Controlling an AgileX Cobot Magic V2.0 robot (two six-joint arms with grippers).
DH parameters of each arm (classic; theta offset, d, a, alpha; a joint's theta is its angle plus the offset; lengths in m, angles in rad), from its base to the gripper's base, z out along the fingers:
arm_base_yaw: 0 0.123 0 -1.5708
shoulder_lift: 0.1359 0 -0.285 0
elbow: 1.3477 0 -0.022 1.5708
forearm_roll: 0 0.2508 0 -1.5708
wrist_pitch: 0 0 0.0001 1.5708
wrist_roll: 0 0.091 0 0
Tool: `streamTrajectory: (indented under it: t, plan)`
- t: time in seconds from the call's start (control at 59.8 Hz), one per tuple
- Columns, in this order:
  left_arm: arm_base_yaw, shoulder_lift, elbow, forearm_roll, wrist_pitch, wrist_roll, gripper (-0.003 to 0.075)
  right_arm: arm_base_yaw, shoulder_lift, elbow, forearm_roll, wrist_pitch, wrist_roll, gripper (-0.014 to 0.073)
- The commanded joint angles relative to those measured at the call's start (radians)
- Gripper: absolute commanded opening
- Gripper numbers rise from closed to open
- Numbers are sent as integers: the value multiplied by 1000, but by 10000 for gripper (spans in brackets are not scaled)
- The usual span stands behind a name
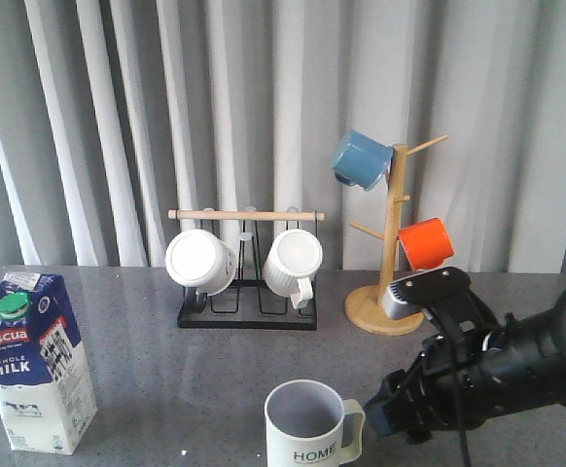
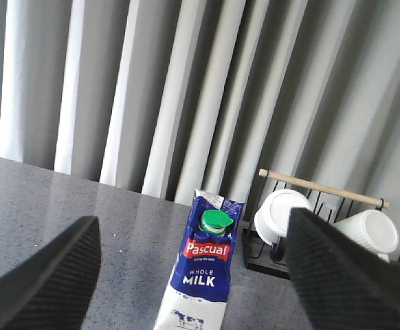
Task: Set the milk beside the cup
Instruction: 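Open the right gripper and withdraw it from the mug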
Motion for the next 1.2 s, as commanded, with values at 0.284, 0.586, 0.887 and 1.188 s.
streamTrajectory:
  t: [0.284,0.586,0.887,1.188]
  plan:
    - [1,16,-31,-4,-59,0,541,-3,-473,3,-53,169,48,146]
    - [1,17,-31,-6,101,8,541,-3,-963,489,-103,-28,21,-8]
    - [1,173,-237,-377,311,467,543,-3,-1083,728,-140,-124,82,-7]
    - [1,555,-828,-405,660,552,542,-3,-1083,740,-171,-91,81,-4]
